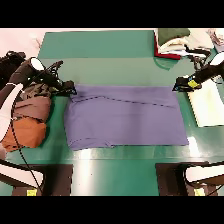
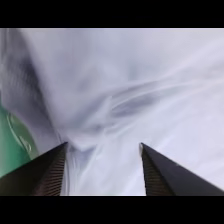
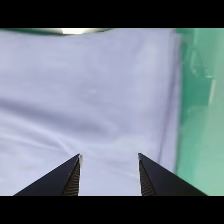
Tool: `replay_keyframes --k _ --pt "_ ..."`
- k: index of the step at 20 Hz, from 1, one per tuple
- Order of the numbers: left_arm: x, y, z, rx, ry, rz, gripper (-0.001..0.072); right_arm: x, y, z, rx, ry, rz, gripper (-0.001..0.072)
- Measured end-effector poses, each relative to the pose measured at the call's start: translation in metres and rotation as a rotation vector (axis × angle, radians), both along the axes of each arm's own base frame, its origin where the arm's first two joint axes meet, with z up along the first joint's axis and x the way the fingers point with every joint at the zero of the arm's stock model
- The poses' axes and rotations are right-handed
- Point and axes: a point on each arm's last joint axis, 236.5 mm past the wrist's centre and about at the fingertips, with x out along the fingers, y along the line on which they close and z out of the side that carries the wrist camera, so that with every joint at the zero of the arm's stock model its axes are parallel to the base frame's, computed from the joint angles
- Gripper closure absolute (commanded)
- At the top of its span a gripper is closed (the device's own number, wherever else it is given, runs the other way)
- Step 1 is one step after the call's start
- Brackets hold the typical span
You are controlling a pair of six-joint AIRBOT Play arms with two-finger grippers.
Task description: Fold the shirts.
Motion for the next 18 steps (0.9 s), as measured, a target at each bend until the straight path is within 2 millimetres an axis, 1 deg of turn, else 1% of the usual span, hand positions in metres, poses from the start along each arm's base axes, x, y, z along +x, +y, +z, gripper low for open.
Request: replay_keyframes --k 2,4,6,7,9,10,12,13,14,16,18 --pt "-0.009 0.002 0.011 0.008 -0.001 0.006 0.0177 -0.007 0.003 0.009 0.015 -0.009 -0.003 0.0300" --pt "-0.028 0.009 0.023 0.038 -0.002 0.005 0.0177 -0.021 0.009 0.023 0.025 -0.024 0.006 0.0302" --pt "-0.062 0.017 0.029 0.066 0.012 0.007 0.0177 -0.039 0.013 0.034 0.025 -0.041 0.015 0.0302" --pt "-0.084 0.020 0.028 0.079 0.028 0.010 0.0177 -0.048 0.016 0.039 0.025 -0.048 0.018 0.0301" --pt "-0.132 0.024 0.021 0.090 0.069 0.025 0.0177 -0.065 0.020 0.045 0.025 -0.066 0.021 0.0302" --pt "-0.158 0.026 0.014 0.094 0.095 0.035 0.0177 -0.072 0.022 0.047 0.023 -0.077 0.019 0.0301" --pt "-0.201 0.027 -0.001 0.088 0.141 0.064 0.0177 -0.083 0.025 0.050 0.018 -0.099 0.017 0.0302" --pt "-0.218 0.024 -0.008 0.073 0.162 0.078 0.0177 -0.087 0.025 0.051 0.016 -0.107 0.017 0.0301" --pt "-0.234 0.021 -0.016 0.055 0.181 0.091 0.0177 -0.090 0.026 0.053 0.014 -0.119 0.016 0.0301" --pt "-0.255 0.011 -0.031 0.008 0.215 0.119 0.0177 -0.093 0.027 0.058 0.011 -0.137 0.015 0.0301" --pt "-0.264 -0.001 -0.041 -0.053 0.225 0.147 0.0177 -0.096 0.027 0.062 0.007 -0.154 0.015 0.0301"
